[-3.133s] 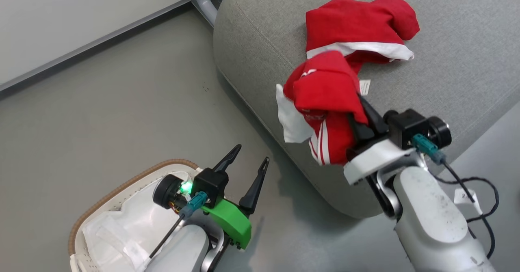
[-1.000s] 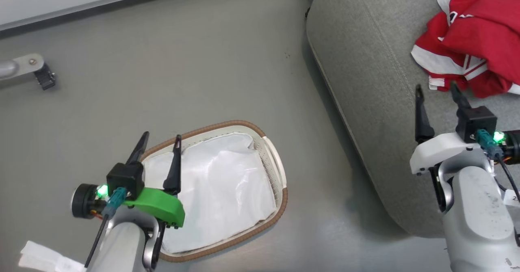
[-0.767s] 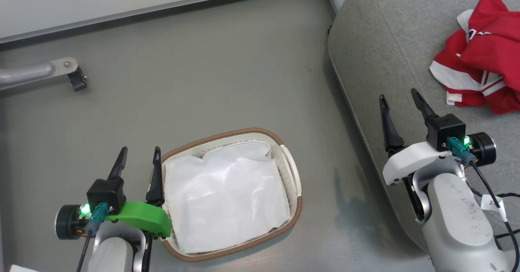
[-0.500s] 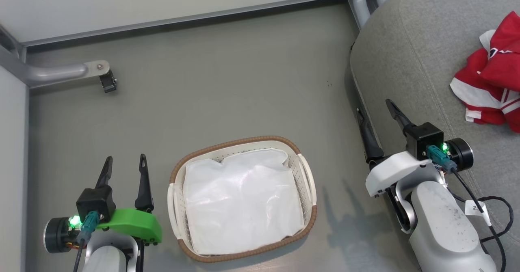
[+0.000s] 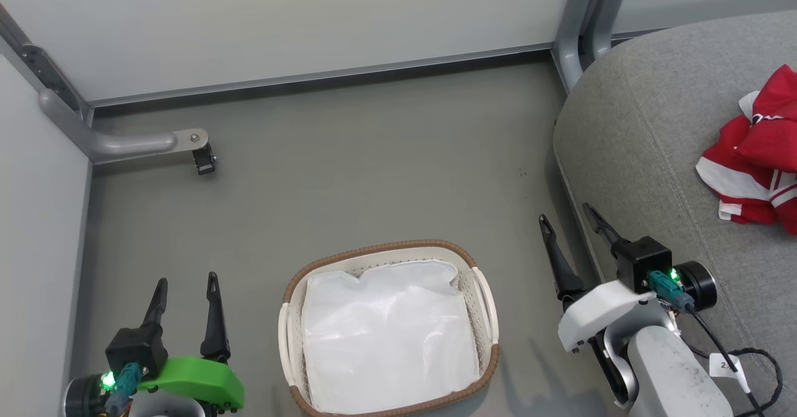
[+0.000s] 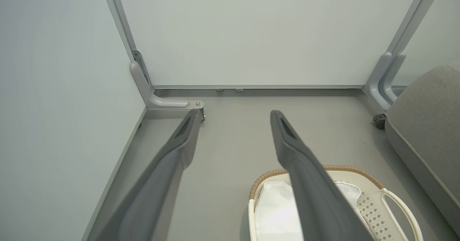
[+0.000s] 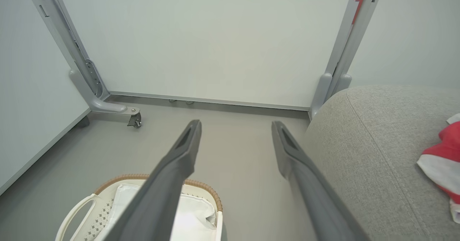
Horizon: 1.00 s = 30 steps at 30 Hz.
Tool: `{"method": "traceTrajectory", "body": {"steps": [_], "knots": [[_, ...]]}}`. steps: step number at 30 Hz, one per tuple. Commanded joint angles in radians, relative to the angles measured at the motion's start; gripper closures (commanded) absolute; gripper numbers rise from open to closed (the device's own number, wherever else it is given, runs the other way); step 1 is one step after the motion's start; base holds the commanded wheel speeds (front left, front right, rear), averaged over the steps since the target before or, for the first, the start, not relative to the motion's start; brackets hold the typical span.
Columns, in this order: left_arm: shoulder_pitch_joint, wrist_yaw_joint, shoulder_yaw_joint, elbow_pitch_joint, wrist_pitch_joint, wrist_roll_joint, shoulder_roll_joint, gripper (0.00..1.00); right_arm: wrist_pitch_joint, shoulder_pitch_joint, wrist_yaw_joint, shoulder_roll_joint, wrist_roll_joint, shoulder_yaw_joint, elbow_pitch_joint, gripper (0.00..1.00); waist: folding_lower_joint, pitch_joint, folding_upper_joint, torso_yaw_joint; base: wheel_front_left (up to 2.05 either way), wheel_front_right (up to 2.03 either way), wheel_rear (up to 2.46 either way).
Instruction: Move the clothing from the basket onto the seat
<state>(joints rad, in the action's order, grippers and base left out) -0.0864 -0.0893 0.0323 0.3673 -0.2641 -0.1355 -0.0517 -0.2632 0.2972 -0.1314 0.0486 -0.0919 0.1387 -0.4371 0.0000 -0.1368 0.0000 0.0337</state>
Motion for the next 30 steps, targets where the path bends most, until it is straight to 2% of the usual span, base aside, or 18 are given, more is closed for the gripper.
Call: {"method": "traceTrajectory", "body": {"steps": [1, 9, 13, 14, 18, 30], "knots": [[0.023, -0.005, 0.0, 0.0, 0.0, -0.014, 0.0, 0.0, -0.002, -0.025, 0.001, 0.005, 0.001, -0.003, 0.003, 0.0, 0.0, 0.02, 0.0, 0.0, 0.0, 0.0, 0.0], [0.085, 0.001, -0.038, -0.002, 0.0, -0.019, 0.0, 0.0, -0.002, -0.089, 0.001, 0.005, -0.007, -0.013, 0.015, 0.0, 0.0, 0.075, 0.0, -0.004, 0.0, 0.0, 0.0], [0.106, -0.009, -0.058, 0.005, 0.0, -0.054, 0.0, 0.0, -0.002, -0.101, 0.001, 0.005, -0.006, -0.002, 0.021, 0.0, 0.0, 0.09, 0.0, -0.005, 0.0, 0.0, 0.0], [0.093, -0.008, -0.061, 0.003, 0.0, -0.058, 0.001, 1.0, 0.0, -0.087, 0.0, 0.0, -0.005, -0.001, 0.017, 1.0, 0.0, 0.085, 0.0, -0.004, 0.0, 0.0, 0.0], [0.097, -0.008, -0.064, 0.039, 0.001, -0.059, 0.006, 1.0, 0.001, -0.105, 0.0, -0.004, -0.007, 0.001, -0.013, 1.0, 0.0, 0.087, 0.0, -0.004, 0.0, 0.0, 0.0], [0.074, -0.013, -0.038, 0.016, 0.064, -0.285, 0.005, 1.0, 0.062, -0.117, 0.0, -0.003, -0.248, -0.041, 0.02, 1.0, 0.0, 0.091, 0.0, -0.007, 0.0, 0.0, 0.0]]}}
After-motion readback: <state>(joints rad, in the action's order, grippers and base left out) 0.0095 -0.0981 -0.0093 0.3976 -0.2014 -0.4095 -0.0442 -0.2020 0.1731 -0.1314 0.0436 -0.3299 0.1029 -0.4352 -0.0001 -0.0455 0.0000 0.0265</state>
